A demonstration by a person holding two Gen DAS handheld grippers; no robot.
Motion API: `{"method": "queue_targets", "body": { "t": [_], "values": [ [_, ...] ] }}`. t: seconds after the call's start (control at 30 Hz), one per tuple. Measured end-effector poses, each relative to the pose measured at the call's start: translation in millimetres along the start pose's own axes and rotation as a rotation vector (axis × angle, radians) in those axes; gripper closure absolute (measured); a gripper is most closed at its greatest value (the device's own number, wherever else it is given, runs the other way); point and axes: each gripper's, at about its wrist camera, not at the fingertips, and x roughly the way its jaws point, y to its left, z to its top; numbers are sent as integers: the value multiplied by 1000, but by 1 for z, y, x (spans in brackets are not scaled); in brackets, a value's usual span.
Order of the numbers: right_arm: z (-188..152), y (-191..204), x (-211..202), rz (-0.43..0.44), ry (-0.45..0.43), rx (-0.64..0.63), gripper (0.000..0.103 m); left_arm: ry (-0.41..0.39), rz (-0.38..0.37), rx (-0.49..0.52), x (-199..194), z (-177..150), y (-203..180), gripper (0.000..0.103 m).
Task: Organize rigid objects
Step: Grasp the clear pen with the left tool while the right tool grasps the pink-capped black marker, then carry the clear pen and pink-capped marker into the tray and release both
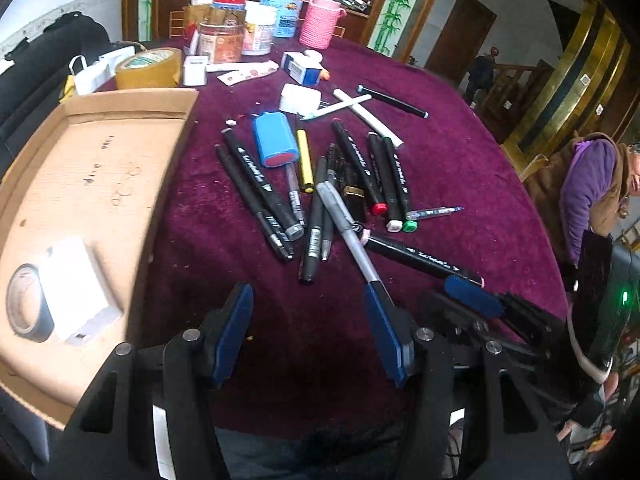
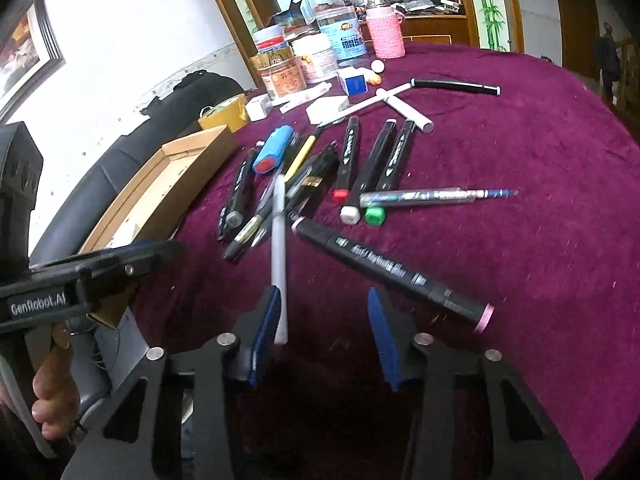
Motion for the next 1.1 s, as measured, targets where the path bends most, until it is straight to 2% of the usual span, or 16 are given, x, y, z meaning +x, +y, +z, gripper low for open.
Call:
{"method": "queue_targets", "body": {
  "t": [0.1, 0.27, 0.37, 0.47, 0.67, 0.77, 0.83, 0.9, 0.93, 1.03, 1.1],
  "values": [
    [12, -7, -2, -27, -22, -18, 64, 15, -17, 8, 5, 1, -5, 46],
    [25, -19, 8, -94, 37, -82, 64, 43, -41, 21, 16, 4, -17, 46],
    [25, -18, 17, -50, 101, -131, 74, 62, -50, 28, 22, 9, -23, 46],
    [17, -9, 19, -97, 105, -200, 78, 107, -66, 23, 35, 14, -29, 46],
    [14, -14, 12, -128, 106, -203, 84, 185, -153, -45, 59, 24, -29, 48],
    [12, -15, 9, -159, 114, -246, 84, 220, -134, -59, 70, 27, -32, 56],
    [10, -14, 8, -164, 108, -261, 84, 210, -99, -45, 73, 31, -38, 61],
    [8, -13, 8, -169, 102, -266, 84, 203, -42, -28, 76, 33, -43, 83],
    [7, -13, 7, -170, 97, -265, 84, 196, 9, -7, 78, 34, -45, 87],
    [6, -14, 7, -171, 86, -258, 84, 198, 21, -5, 76, 34, -41, 94],
    [6, -12, 8, -184, 85, -262, 84, 201, -5, -39, 74, 34, -32, 96]
  ]
}}
